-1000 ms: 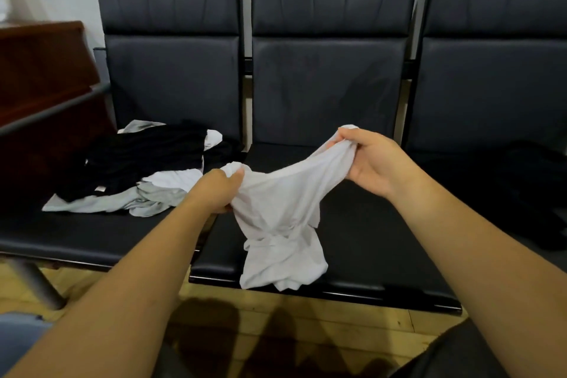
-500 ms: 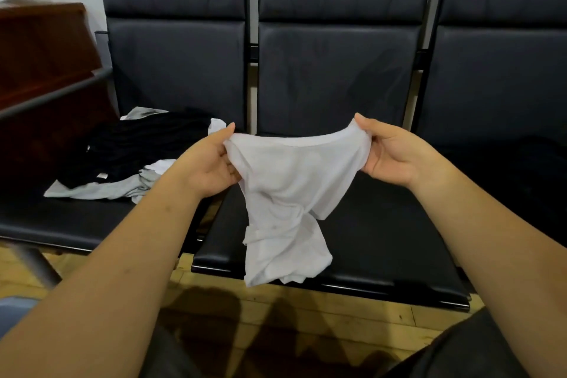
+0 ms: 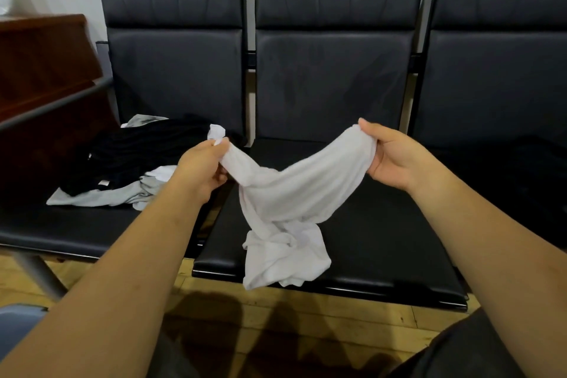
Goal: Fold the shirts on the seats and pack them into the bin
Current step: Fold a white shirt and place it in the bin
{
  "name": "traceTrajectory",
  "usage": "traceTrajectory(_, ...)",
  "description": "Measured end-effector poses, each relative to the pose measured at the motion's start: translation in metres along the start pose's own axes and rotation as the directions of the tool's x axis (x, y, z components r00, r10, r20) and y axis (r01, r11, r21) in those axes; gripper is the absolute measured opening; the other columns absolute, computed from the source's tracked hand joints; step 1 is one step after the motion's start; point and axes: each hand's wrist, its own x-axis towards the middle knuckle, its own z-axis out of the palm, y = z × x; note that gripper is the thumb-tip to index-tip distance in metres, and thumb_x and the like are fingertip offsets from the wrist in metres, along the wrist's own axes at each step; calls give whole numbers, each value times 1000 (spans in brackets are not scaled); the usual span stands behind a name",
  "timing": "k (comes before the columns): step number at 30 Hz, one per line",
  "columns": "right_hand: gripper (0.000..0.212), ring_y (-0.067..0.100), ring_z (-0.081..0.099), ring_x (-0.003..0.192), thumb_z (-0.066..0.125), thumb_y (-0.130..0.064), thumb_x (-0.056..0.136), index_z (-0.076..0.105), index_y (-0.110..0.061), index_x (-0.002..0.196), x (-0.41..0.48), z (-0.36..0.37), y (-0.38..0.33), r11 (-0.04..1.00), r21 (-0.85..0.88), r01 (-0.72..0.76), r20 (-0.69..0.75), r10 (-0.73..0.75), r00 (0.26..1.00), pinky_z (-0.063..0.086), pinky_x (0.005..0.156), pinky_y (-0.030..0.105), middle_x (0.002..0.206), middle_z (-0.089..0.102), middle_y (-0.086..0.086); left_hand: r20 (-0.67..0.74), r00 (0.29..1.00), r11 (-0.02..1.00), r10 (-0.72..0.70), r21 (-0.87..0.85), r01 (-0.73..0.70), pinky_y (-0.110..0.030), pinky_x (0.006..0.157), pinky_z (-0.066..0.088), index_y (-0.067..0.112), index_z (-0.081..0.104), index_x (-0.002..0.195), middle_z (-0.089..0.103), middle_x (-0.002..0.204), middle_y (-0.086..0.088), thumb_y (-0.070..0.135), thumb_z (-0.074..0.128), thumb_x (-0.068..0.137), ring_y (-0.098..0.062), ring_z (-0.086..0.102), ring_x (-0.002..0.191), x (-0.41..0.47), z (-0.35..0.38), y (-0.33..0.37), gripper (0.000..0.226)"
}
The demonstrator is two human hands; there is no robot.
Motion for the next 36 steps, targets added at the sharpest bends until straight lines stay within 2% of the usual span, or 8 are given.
traceTrajectory(8,29,21,71,103,66,-23,96,58,-11,121,-4,5,-4,997,-61,54,21,-53,998,61,84,38,117,74,9,-21,999,991,-45,128,47,-27,53,57,10,54,110,62,105,-18,7,50,104,-25,69,73,-5,-5,-1,8)
traceTrajectory(12,18,21,71,90,71,-15,91,65,-10,107,7,-1,2,980,-196,43,1,-44,999,60,78,36,105,73,9,192,981,559,42,809,-182,-32,71,59,11,70,93,69,99,-13,14,53,99,-25,68,84,-2,-6,-9,18)
traceTrajectory(16,37,25,72,99,78,-5,83,66,-3,119,15,-12,8,940,-339,-40,-39,29,999,60,78,36,110,72,14,274,907,219,-319,953,-211,-32,87,57,7,68,86,69,82,-3,74,62,82,-19,67,75,-7,2,-26,68)
traceTrajectory(19,44,27,73,102,79,-2,81,64,-1,122,19,-21,12,910,-399,-111,-74,88,993,60,78,37,116,71,17,405,848,91,-342,912,-399,-29,75,45,8,65,75,56,74,0,58,77,79,-15,52,71,-5,2,-34,51)
traceTrajectory(25,34,26,74,102,77,-7,84,68,-2,117,17,-33,10,835,-518,-186,-120,145,982,59,87,43,113,75,13,531,847,264,-1,818,-512,-32,71,50,19,75,71,60,82,-2,35,80,84,-12,55,76,-5,0,-22,21)
traceTrajectory(28,34,24,73,103,76,-19,86,69,-6,116,12,-36,10,826,-530,-193,-55,193,980,59,87,42,112,75,10,459,858,572,232,649,-502,-23,79,48,23,77,83,69,93,2,30,75,89,-4,63,85,-13,-8,-9,10)
traceTrajectory(33,33,19,68,111,67,-20,92,64,-7,121,13,-33,-1,968,251,-8,127,-25,992,58,91,33,115,69,8,368,912,961,180,132,-242,-35,85,56,14,73,100,76,95,-5,24,58,100,-19,71,87,-18,-14,0,18)
traceTrajectory(36,44,23,65,121,63,-16,90,59,-2,132,11,-27,4,1000,0,-24,170,24,985,57,93,34,129,68,12,315,934,986,167,-29,-166,-36,85,59,11,68,116,75,108,-6,29,56,101,-19,73,95,-16,-9,2,26)
